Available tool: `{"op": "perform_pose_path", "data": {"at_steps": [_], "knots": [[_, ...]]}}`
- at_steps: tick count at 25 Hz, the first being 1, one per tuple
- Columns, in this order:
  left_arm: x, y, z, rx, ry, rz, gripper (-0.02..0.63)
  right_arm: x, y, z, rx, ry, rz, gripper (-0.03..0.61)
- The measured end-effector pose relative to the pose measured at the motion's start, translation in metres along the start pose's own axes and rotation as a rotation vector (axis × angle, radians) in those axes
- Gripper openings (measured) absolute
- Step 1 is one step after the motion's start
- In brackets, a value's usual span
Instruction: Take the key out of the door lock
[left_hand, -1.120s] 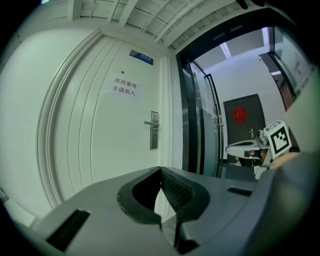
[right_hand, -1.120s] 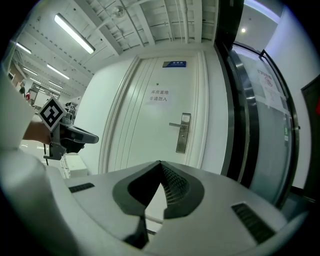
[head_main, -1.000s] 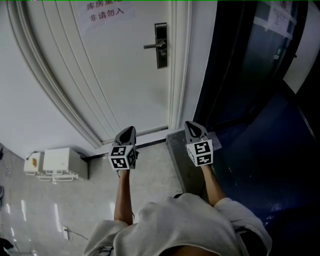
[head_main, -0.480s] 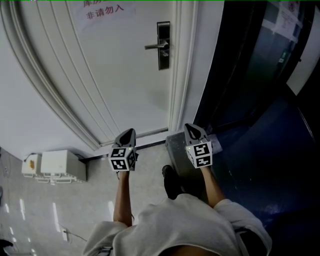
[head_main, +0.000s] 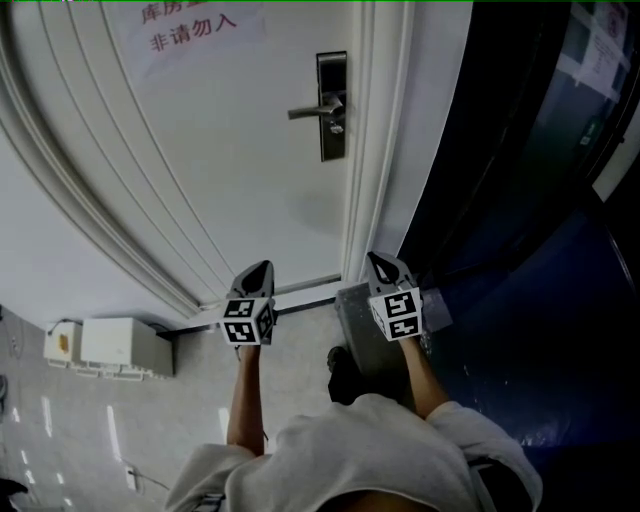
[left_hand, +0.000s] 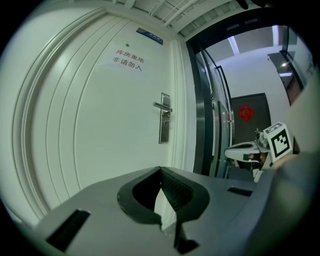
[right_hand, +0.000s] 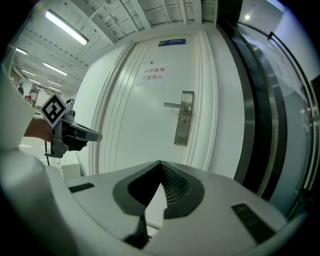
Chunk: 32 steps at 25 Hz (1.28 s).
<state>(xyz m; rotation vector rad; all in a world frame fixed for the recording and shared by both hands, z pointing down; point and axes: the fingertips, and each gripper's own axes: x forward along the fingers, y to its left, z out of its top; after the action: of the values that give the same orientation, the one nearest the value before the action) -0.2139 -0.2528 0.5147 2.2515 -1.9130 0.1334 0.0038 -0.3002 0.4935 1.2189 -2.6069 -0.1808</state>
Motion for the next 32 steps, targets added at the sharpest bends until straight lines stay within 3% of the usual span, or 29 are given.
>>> {"op": "perform_pose_path", "data": {"at_steps": [16,32], "knots": [[0.181,0.058,0.069,0.0,-0.023,0.071,0.018,0.184,-0.112,0.047,-0.024,-0.06,0.072,0.023],[0.203,0.087,0.052,-0.003,0.033,0.093,0.018,0.235,-0.104,0.023,-0.003,-0.017,0.117,0.023]]}}
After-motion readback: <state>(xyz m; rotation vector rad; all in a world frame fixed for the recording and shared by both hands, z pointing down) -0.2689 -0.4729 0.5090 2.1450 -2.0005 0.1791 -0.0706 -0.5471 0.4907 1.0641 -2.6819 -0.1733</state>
